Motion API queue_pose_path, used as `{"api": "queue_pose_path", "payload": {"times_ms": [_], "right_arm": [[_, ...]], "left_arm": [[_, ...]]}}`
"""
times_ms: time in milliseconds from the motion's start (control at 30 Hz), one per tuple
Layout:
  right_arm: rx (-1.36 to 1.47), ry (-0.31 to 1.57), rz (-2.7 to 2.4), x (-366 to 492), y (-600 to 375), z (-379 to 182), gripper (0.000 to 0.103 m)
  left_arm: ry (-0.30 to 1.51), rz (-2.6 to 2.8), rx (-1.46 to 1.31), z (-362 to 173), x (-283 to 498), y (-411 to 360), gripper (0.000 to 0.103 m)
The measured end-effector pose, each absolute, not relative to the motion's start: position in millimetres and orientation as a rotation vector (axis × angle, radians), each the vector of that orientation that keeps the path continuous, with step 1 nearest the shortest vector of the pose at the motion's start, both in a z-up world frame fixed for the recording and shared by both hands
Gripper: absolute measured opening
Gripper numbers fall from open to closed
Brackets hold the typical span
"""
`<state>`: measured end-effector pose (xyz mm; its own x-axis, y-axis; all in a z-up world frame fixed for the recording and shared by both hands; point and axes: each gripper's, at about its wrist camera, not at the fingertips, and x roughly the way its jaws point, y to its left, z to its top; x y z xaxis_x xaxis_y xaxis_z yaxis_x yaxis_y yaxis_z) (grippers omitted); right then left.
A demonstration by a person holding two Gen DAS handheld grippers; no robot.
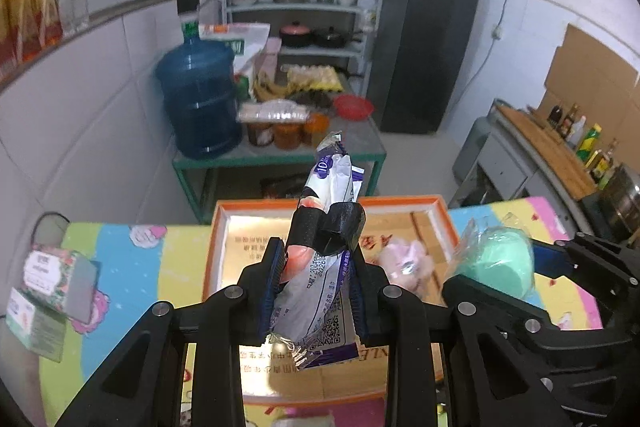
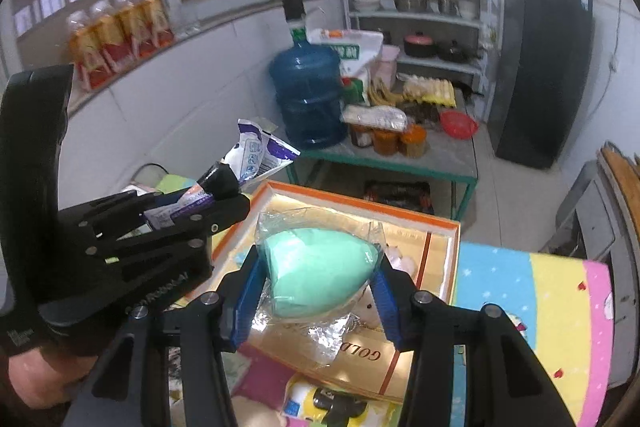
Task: Organize soft objects
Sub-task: 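Lift the snack bag and green sponge and carry both over the box, then release the snack bag into the box with the left gripper while the right gripper drops the sponge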
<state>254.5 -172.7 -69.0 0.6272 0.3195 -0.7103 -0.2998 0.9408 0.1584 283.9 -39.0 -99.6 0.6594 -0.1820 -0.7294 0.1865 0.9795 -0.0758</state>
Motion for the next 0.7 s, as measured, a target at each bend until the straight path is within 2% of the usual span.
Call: {"api": "queue_pose_path", "payload": {"times_ms": [333,600,700], "right_arm": [[0.042,0.926,0.264,279,-175,-140,0.051],[0.039,0.981,0.211,285,-177,-173,0.051],[0.041,0.985,0.2,284,-177,-179,0.051]], "left_arm": [[0.941,-0.201,0.029,-185,307,-43,0.032],[0.945,-0.213,0.058,-207,311,-45,0.032],[0.939,-0.217,0.064,-207,311,-49,0.038]]}}
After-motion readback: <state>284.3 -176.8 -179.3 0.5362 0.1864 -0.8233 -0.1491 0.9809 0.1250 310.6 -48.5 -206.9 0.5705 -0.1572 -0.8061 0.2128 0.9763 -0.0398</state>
